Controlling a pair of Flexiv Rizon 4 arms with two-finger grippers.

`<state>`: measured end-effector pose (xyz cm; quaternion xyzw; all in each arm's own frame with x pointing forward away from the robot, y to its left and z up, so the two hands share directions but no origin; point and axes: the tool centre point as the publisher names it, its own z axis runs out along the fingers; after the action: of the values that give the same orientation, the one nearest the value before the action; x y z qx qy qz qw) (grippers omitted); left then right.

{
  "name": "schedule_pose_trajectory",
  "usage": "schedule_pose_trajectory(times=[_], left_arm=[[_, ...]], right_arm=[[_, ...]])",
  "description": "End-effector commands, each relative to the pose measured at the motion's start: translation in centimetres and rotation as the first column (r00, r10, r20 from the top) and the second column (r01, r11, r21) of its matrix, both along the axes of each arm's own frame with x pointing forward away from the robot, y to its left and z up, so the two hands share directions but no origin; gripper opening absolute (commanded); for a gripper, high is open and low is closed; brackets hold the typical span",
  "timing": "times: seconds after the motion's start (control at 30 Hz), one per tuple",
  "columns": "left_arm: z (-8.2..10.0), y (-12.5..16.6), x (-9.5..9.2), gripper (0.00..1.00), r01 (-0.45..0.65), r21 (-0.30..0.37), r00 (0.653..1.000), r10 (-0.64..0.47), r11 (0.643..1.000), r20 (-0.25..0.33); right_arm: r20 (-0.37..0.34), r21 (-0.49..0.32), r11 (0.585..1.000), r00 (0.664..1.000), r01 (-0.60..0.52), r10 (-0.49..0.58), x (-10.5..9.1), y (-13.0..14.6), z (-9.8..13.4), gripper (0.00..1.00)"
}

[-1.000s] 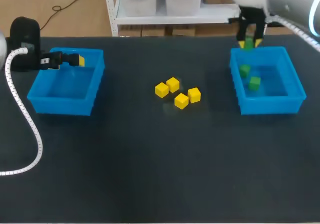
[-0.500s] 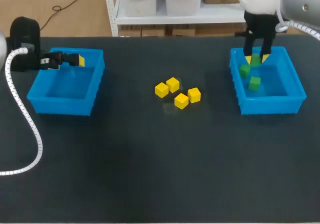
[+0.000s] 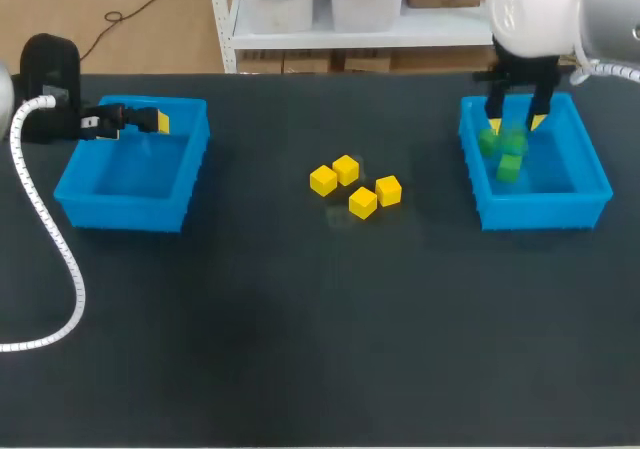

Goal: Put the green cubes in the right bin and the yellow cubes in the left bin.

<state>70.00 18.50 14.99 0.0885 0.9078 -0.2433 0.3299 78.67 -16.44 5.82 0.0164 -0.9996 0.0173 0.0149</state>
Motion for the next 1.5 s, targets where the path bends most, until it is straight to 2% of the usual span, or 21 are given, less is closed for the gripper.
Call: schedule_pose_trajectory(times=[0.03, 0.77, 0.83, 0.93, 0.97, 1.1, 1.23, 1.37, 1.5], left_arm=[[0.0, 0.0, 0.0, 1.0, 0.0, 0.0, 1.0, 0.0, 1.0, 0.0], [0.0, 0.0, 0.0, 1.0, 0.0, 0.0, 1.0, 0.0, 1.0, 0.0], [0.4, -0.6, 0.3, 1.0, 0.031, 0.052, 0.999, -0.029, 0.998, -0.027], [1.0, -2.0, 1.1, 1.0, 0.077, 0.214, 0.994, -0.059, 0.974, -0.092], [1.4, -2.6, 1.4, 1.0, 0.098, 0.241, 0.992, -0.075, 0.966, -0.102], [3.0, -5.2, 2.5, 1.0, 0.176, 0.291, 0.981, -0.146, 0.94, -0.125], [3.9, -8.4, 3.7, 1.0, 0.263, 0.362, 0.963, -0.221, 0.894, -0.152], [3.1, -11.2, 5.0, 1.0, 0.322, 0.418, 0.944, -0.254, 0.85, -0.211], [1.7, -12.9, 5.6, 1.0, 0.365, 0.409, 0.925, -0.277, 0.836, -0.261]], right_arm=[[0.526, 0.017, 0.999, 0.85, -0.028, 0.015, -0.6, 0.4, -0.1, 1.0], [0.526, 0.017, 0.999, 0.85, -0.028, 0.015, -0.6, 0.4, -0.1, 1.0], [0.526, 0.017, 0.999, 0.85, -0.028, 0.015, -0.6, 0.4, -0.1, 1.0], [0.526, 0.017, 0.999, 0.85, -0.028, 0.015, -0.6, 0.4, -0.1, 1.0], [0.526, 0.017, 0.999, 0.85, -0.028, 0.015, -0.6, 0.4, -0.1, 1.0], [0.526, 0.017, 0.999, 0.85, -0.028, 0.015, -0.6, 0.4, -0.1, 1.0], [0.526, 0.017, 0.999, 0.85, -0.028, 0.015, -0.6, 0.4, -0.1, 1.0], [0.526, 0.017, 0.999, 0.85, -0.028, 0.015, -0.6, 0.4, -0.1, 1.0], [0.526, 0.017, 0.999, 0.85, -0.028, 0.015, -0.6, 0.4, -0.1, 1.0]])
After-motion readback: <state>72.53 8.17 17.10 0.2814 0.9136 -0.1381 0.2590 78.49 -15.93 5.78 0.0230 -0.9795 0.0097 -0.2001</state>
